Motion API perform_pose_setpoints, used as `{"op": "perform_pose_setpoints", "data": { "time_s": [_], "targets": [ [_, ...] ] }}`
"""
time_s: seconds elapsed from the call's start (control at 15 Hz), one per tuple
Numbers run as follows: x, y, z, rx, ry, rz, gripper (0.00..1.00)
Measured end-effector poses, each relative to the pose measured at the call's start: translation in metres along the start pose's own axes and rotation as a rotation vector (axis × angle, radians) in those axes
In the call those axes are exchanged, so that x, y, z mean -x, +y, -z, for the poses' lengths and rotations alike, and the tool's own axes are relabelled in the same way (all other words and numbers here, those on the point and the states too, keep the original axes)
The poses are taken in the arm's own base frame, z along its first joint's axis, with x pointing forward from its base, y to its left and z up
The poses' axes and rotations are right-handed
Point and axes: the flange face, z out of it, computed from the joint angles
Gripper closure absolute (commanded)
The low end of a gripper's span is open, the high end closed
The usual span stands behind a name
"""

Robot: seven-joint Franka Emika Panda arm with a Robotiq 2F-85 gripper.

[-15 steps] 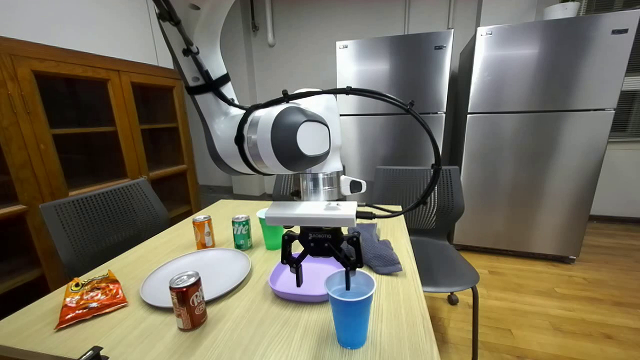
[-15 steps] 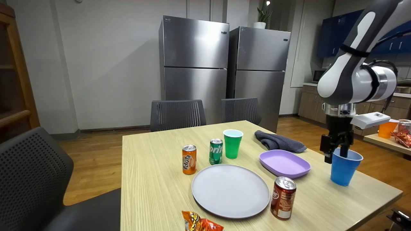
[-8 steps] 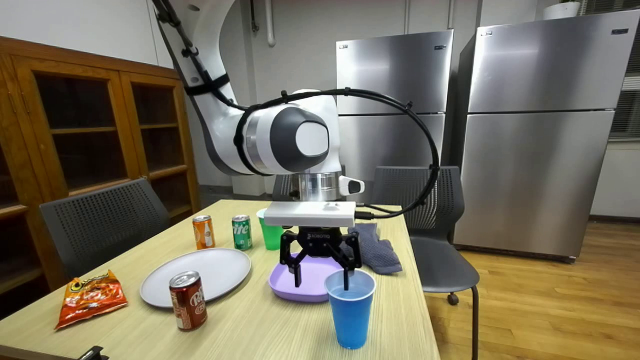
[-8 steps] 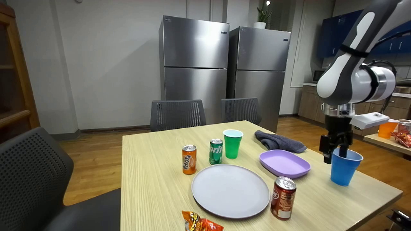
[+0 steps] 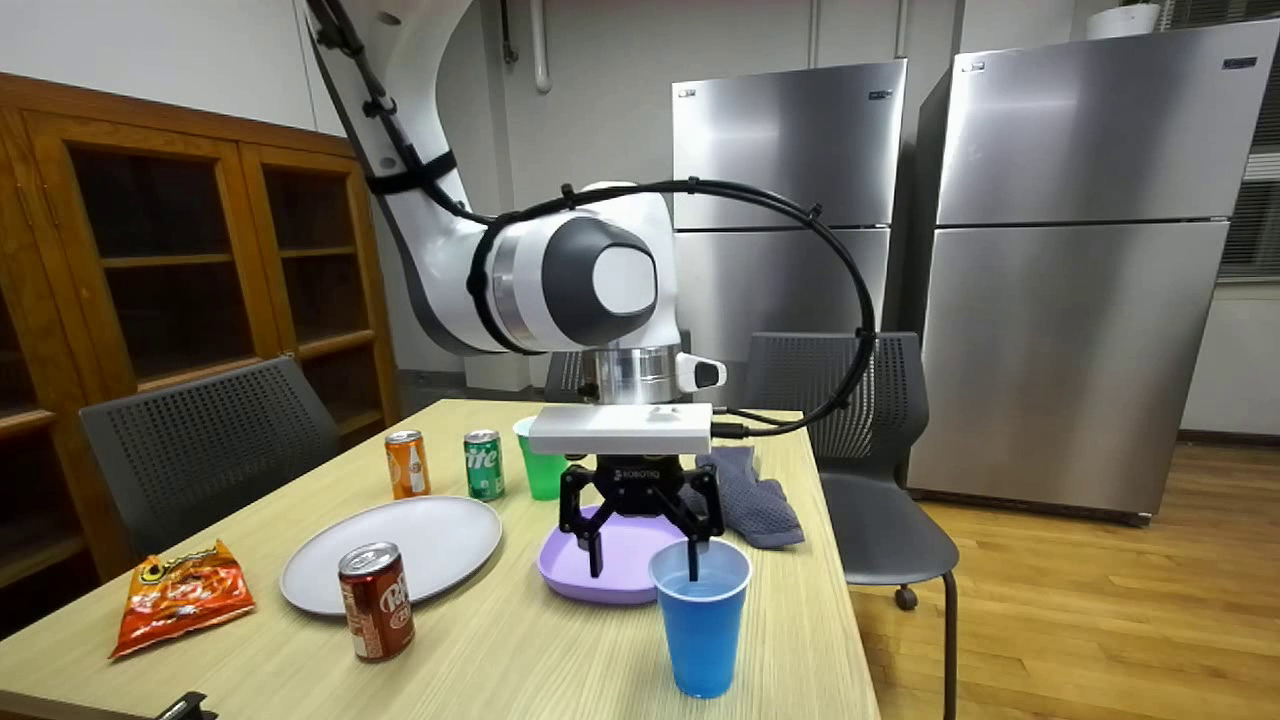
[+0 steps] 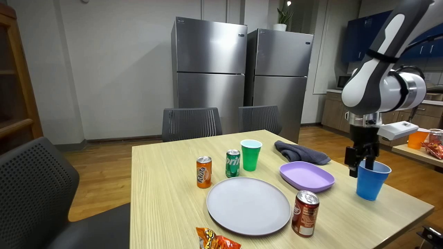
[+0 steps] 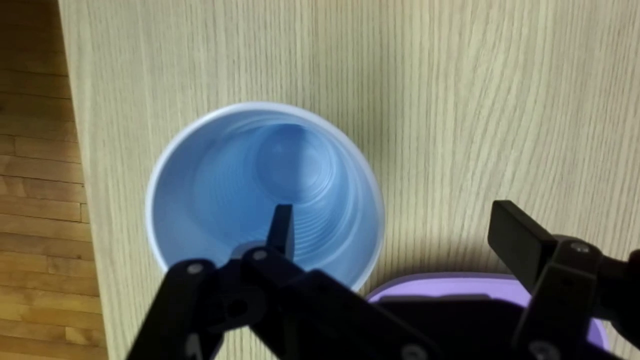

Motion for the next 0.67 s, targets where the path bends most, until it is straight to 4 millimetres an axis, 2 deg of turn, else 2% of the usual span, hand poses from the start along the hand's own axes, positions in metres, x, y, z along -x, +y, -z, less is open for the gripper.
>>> {"op": "perform_pose_setpoints", "data": {
  "time_s": [0.27,0.33,0.47,0.67],
  "targets": [
    [0.0007,0.0013,-0.0029,0.004,0.001,0.003,0.00],
    [0.0009,0.0019,-0.0032,0.005,0.003,0.002,0.25],
    [0.0011,0.0033,-0.0031,0.008,0.009,-0.001,0.34],
    [0.0008,0.0052,-0.0023,0.012,0.019,-0.005,0.58]
  ]
}}
